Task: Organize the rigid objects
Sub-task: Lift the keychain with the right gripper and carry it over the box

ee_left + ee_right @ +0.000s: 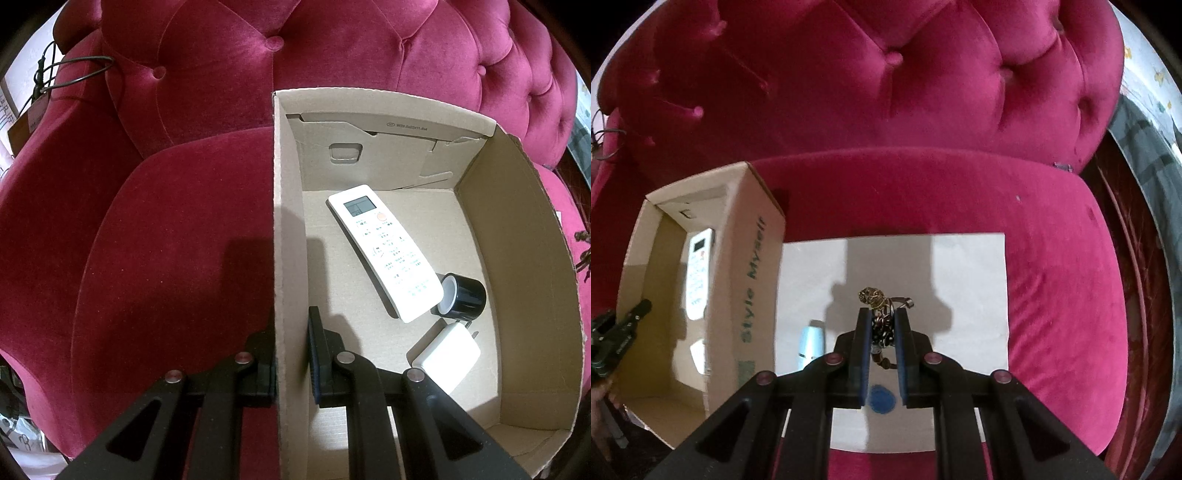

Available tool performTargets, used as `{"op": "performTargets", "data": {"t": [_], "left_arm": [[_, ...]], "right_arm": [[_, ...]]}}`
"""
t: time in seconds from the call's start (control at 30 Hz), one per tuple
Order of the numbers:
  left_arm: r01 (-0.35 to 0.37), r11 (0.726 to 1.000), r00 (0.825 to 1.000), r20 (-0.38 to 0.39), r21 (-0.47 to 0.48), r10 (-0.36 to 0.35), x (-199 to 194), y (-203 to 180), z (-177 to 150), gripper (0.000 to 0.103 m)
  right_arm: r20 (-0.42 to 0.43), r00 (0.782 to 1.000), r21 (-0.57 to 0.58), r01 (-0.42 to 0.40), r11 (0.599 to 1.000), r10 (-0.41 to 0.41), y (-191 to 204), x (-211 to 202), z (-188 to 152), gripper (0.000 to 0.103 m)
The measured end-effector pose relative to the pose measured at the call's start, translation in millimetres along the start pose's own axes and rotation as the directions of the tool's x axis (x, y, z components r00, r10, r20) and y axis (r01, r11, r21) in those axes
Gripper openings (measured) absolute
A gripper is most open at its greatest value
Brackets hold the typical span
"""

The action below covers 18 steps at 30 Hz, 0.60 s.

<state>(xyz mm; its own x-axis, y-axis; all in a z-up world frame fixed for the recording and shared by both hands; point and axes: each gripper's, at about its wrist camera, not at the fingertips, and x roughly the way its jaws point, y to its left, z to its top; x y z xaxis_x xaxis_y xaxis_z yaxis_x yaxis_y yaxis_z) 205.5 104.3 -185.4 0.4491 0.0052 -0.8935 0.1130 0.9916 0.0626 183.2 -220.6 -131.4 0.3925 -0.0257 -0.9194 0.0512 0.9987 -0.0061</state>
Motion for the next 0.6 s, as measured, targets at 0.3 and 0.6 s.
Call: {"op": "performTargets", "data": {"t": [0.3, 0.6], "left_arm": [[0.003, 1.000, 1.000, 0.000, -0.001, -0.003, 0.6, 0.4, 0.0, 0.014], [0.003, 1.000, 1.000, -0.001, -0.002, -0.003, 1.5, 0.8, -0.1, 0.014]], "right_arm": [[0.048, 0.998, -0.058, -0.027, 0.998, 0.030, 30.2, -26.0, 17.5, 0.011], [0.093, 0.993, -0.108, -0.057, 0.993, 0.067, 61.3, -46.5, 33.1, 0.011]]}}
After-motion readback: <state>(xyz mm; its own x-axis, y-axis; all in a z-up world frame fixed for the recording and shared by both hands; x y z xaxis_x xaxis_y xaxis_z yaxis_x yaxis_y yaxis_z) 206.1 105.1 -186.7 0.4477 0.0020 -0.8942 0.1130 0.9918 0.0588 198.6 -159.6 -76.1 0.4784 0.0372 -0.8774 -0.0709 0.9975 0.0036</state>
